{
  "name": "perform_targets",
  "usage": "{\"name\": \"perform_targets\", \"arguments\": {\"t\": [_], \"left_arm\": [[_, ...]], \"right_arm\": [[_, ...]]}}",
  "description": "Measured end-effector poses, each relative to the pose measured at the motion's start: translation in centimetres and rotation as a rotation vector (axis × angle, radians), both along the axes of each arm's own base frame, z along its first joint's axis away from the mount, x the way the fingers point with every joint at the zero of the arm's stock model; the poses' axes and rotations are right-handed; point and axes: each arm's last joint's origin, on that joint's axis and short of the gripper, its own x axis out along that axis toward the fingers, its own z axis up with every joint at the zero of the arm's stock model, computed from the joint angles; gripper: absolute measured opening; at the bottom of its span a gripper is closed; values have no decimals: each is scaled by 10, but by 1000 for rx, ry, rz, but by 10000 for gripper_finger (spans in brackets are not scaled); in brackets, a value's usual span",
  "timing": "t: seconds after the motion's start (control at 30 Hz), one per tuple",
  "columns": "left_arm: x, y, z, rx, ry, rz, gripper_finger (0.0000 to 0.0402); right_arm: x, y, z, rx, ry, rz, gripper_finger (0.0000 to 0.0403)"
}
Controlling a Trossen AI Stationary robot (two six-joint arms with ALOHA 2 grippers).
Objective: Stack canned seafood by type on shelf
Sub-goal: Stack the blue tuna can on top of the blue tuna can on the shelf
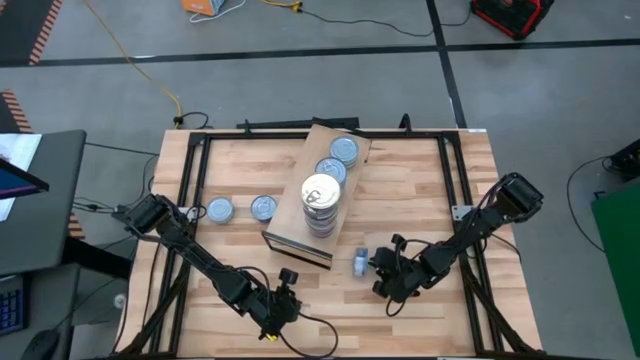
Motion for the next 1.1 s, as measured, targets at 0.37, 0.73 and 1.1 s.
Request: {"name": "perform_targets", "arguments": {"t": [0.37,0.73,1.1], "left_arm": [[0,0,0,-22,9,19,45],[4,2,2,-38,-21,36,45],[-1,1,-1,-12,14,30,45]], "right_arm": [[3,7,25,25,33,30,79],[34,22,40,-43,-99,102,79],[30,14,16,-63,57,50,79]]}}
